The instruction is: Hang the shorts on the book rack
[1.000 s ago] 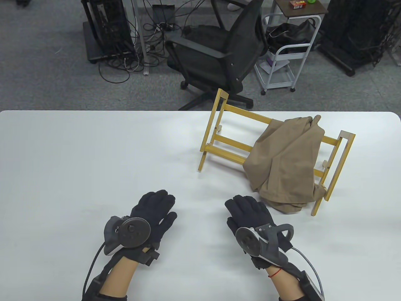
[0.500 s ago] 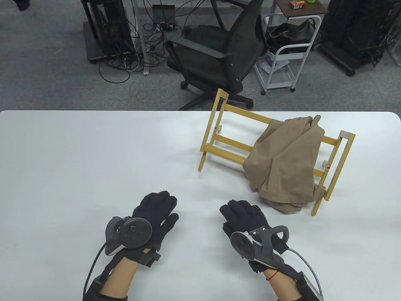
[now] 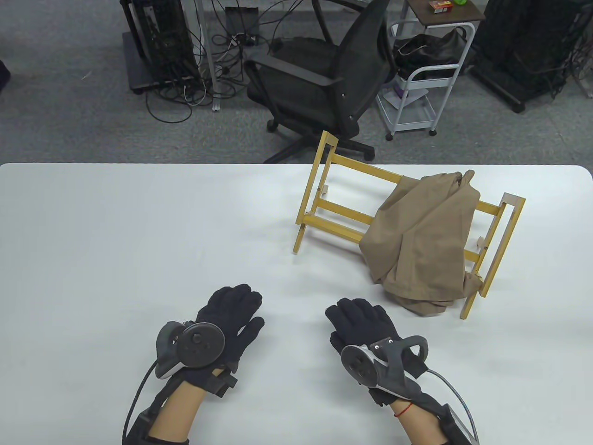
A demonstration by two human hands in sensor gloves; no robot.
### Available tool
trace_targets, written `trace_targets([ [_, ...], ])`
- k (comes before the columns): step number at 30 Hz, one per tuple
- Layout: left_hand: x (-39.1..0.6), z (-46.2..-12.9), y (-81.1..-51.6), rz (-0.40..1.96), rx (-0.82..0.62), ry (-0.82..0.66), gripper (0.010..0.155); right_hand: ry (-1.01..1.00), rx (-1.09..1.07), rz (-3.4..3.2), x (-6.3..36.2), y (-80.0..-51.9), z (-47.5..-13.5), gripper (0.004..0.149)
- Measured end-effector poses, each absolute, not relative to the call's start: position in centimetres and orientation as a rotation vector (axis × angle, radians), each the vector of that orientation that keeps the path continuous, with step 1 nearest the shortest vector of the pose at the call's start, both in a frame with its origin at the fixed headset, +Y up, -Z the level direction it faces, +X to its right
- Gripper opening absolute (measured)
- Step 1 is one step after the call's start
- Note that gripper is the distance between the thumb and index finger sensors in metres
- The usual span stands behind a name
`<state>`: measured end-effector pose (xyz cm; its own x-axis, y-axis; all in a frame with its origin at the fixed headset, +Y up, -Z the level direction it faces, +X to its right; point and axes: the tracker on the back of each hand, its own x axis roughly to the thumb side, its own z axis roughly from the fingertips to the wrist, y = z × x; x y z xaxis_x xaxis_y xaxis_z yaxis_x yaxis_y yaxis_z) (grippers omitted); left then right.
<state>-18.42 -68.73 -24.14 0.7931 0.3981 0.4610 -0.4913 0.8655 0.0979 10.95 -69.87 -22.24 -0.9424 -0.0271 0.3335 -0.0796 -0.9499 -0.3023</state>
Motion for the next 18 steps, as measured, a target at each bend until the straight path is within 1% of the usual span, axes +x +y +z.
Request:
trace_targets([
  [18,-18.43,-24.25,-68.9,0.486,0.208,-0.446,0.056,-0.452,0.544,3.053,10.78,-69.94,-22.19,0.054],
])
